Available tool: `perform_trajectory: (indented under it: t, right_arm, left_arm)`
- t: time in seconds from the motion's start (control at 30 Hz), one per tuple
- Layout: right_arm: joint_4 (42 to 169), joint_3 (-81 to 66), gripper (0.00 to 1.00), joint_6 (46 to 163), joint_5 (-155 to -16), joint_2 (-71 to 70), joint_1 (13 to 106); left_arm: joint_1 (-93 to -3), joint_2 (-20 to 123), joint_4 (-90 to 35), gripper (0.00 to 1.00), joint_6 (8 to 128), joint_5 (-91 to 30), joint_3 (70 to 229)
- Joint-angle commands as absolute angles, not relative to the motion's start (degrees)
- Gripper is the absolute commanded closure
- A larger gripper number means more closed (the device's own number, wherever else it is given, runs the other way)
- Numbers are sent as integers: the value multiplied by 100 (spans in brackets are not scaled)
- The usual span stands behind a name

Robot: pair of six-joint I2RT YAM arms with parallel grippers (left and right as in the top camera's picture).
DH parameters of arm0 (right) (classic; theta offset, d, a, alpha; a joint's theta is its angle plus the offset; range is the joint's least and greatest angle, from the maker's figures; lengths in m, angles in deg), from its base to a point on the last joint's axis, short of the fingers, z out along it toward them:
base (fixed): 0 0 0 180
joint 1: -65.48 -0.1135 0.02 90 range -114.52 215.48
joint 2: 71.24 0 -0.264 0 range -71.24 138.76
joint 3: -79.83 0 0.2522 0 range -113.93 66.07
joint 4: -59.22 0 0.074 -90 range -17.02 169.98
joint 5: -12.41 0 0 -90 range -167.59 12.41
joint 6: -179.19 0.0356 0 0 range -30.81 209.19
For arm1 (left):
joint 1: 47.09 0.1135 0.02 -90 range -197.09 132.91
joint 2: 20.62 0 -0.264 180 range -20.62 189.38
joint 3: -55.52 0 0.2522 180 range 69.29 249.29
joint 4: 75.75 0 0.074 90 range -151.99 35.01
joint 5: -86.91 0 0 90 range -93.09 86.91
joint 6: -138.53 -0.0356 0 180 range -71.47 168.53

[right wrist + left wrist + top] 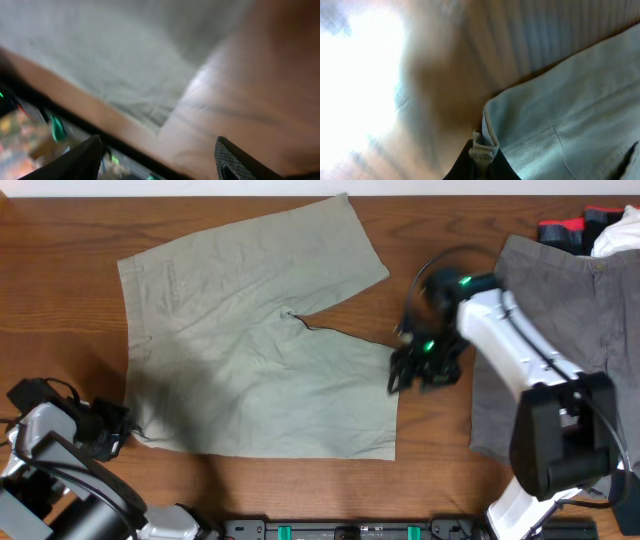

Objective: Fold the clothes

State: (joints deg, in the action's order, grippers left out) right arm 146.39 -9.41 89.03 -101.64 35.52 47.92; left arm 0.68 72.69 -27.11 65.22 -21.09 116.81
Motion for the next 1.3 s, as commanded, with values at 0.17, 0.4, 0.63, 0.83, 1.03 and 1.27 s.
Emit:
perform_trajectory:
  t: [0.17, 0.4, 0.63, 0.83, 1.03, 1.27]
  right_arm:
    - [14667, -288, 28, 9043, -9928, 3550, 3950]
    - [14982, 49, 36, 9491, -9838, 3550, 3876]
    - [14552, 731, 40, 9600, -10302, 3550, 3732]
    - [14001, 866, 44, 9913, -10356, 3550, 3461]
    - [13907, 877, 51, 10693, -9561, 3550, 3306]
    - [13763, 877, 56, 11143, -8997, 3550, 3299]
  left_arm:
    - [29, 6681, -2180, 94, 6518, -1377, 11611]
    - [29, 6553, -2045, 94, 6645, -1270, 11611]
    - [29, 6553, -2045, 94, 6642, -1270, 11611]
    - [29, 6553, -2047, 94, 6642, -1270, 11611]
    - [29, 6553, -2040, 94, 6642, -1272, 11611]
    - [29, 6553, -2040, 94, 6640, -1291, 11611]
